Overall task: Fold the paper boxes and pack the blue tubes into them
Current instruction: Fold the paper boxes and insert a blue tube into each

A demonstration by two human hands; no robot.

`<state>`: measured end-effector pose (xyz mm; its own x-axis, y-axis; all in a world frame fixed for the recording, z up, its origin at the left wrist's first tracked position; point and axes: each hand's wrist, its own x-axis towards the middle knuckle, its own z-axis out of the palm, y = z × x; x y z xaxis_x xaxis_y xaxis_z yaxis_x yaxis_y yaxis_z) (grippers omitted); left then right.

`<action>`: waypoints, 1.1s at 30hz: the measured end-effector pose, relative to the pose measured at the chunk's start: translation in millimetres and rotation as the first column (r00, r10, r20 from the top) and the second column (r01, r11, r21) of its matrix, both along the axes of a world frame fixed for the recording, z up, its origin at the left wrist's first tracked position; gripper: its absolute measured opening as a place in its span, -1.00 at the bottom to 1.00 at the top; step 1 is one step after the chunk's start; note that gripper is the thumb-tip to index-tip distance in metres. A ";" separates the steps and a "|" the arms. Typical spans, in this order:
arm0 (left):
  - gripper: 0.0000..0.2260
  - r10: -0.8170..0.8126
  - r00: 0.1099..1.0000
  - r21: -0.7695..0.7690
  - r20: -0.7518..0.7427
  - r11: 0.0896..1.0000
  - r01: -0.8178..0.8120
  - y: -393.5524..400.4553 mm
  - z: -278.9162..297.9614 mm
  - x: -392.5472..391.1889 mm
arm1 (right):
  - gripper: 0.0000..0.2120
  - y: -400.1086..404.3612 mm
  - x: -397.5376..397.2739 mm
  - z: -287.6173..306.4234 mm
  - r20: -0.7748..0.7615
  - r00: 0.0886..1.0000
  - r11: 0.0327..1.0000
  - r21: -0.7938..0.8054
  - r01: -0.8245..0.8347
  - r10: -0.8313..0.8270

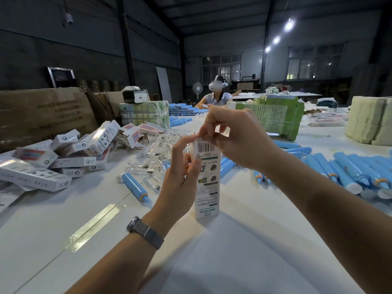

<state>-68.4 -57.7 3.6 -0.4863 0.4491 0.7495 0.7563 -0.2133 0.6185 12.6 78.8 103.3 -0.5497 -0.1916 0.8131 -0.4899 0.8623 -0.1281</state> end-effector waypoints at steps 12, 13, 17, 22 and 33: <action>-0.73 -0.012 0.999 0.027 0.039 1.000 0.011 0.1 -0.2 -2.1 | -0.76 15.7 0.4 -9.0 0.096 0.987 0.956 -0.275 -0.100 0.130; -0.75 -0.016 0.999 0.032 0.041 0.999 0.015 0.4 -0.1 -1.8 | -0.76 16.4 0.2 -10.2 0.109 0.986 0.959 -0.268 -0.090 0.123; -0.75 -0.032 0.998 0.050 0.062 0.998 0.029 0.6 -1.1 -1.6 | -0.78 18.7 -1.0 -13.7 0.119 0.985 0.955 -0.285 -0.088 0.126; -0.75 -0.015 0.998 0.052 0.054 0.999 0.013 2.5 -3.1 -3.8 | -0.74 18.6 -1.7 -17.7 0.140 0.983 0.949 -0.306 -0.073 0.121; -0.80 0.137 0.990 0.122 0.031 0.983 -0.140 -1.1 -2.7 -12.8 | -0.38 6.9 -6.8 -27.6 0.308 0.950 0.998 -0.031 0.057 -0.045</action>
<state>-81.2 -58.8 0.8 -0.5547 0.2806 0.7834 0.7701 -0.1833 0.6110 5.7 85.7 75.7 -0.7824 -0.1282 0.6095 -0.3769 0.8765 -0.2995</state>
